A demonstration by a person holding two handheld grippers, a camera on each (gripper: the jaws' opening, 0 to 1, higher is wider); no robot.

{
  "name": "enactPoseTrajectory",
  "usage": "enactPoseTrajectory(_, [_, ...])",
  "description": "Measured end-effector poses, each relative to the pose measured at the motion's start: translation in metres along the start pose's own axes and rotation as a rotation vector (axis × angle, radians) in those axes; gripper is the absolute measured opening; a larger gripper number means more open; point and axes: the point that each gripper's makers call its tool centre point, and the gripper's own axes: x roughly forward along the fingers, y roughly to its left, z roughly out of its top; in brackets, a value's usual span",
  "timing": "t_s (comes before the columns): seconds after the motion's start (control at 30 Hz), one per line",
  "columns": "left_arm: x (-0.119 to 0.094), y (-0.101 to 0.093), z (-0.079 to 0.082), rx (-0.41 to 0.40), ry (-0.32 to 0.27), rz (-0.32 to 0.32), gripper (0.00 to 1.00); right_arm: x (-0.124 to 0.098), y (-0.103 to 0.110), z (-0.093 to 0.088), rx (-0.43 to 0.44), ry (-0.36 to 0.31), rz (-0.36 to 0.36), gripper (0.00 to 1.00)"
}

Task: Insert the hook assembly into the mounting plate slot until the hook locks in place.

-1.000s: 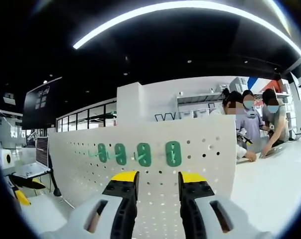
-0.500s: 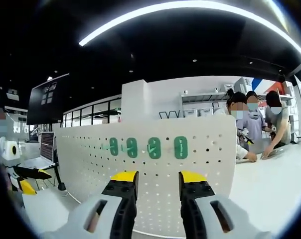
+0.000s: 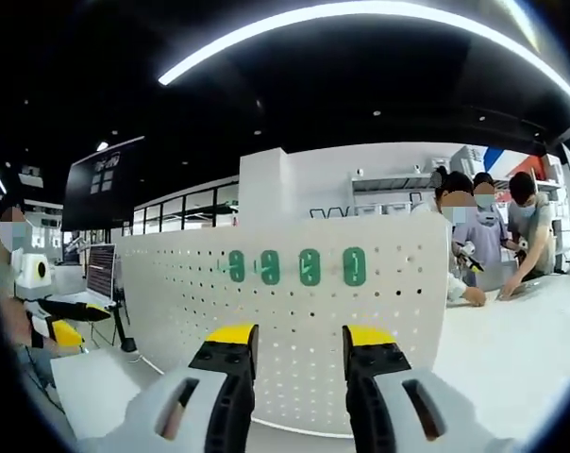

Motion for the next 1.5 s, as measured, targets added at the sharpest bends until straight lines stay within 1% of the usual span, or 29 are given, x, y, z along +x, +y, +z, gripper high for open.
enactPoseTrajectory(0.37, [-0.013,0.005,0.001,-0.003,-0.008,0.025,0.74,-0.025,0.01,-0.008,0.011,0.01,0.018,0.38])
enactPoseTrajectory(0.47, [-0.017,0.006,0.004,-0.004,-0.018,0.031,0.75,-0.032,0.014,-0.009,0.014,0.008,0.026,0.39])
enactPoseTrajectory(0.77, [-0.028,0.008,0.004,-0.002,-0.023,0.049,0.77,-0.054,0.018,-0.014,0.025,0.009,0.033,0.42])
enactPoseTrajectory(1.1, [-0.047,0.011,-0.006,-0.01,-0.011,0.077,0.79,-0.074,0.028,-0.023,0.02,0.023,0.055,0.45])
enactPoseTrajectory(1.27, [-0.053,0.012,-0.007,-0.007,-0.013,0.087,0.79,-0.083,0.036,-0.026,0.008,0.03,0.078,0.47])
enactPoseTrajectory(1.5, [-0.066,0.013,-0.013,-0.004,-0.015,0.104,0.81,-0.099,0.041,-0.035,0.029,0.035,0.085,0.49])
